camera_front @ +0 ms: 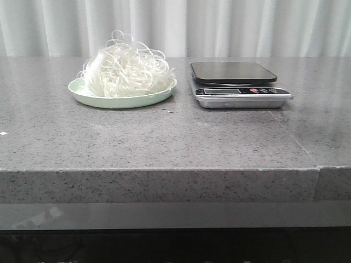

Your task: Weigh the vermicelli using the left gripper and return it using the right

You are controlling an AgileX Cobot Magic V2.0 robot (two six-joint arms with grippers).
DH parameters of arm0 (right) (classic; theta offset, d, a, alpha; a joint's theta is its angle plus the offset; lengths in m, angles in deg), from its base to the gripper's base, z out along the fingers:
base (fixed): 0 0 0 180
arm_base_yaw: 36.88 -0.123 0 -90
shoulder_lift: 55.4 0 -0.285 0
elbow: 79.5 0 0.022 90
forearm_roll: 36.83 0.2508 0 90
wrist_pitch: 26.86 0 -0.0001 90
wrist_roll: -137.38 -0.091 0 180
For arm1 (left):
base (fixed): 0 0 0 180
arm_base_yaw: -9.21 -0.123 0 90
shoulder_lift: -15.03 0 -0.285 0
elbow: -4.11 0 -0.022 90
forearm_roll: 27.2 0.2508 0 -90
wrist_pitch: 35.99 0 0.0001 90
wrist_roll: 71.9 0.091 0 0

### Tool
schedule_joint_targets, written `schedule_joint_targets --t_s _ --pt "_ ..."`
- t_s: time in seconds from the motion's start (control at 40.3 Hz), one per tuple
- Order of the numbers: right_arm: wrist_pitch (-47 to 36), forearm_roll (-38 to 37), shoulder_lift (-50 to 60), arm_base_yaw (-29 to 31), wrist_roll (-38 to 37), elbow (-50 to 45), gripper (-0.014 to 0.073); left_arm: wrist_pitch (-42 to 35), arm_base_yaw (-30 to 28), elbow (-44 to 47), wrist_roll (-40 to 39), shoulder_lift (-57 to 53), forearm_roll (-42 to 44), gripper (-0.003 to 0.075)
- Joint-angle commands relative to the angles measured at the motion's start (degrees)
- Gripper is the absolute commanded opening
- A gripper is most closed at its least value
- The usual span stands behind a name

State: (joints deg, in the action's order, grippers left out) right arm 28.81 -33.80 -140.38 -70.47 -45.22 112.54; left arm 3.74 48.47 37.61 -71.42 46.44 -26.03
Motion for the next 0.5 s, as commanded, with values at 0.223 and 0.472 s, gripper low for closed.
schedule_joint_targets --t_s 0.223,0.472 --pt "-8.1 -1.4 20.9 0.2 0.0 -21.6 0.048 -4.1 0.3 -1.2 -0.5 0.7 -0.4 0.0407" --pt "-7.9 -1.4 33.4 0.2 -0.3 -32.7 0.048 -4.1 0.3 -1.2 -0.5 0.7 -1.2 0.0407"
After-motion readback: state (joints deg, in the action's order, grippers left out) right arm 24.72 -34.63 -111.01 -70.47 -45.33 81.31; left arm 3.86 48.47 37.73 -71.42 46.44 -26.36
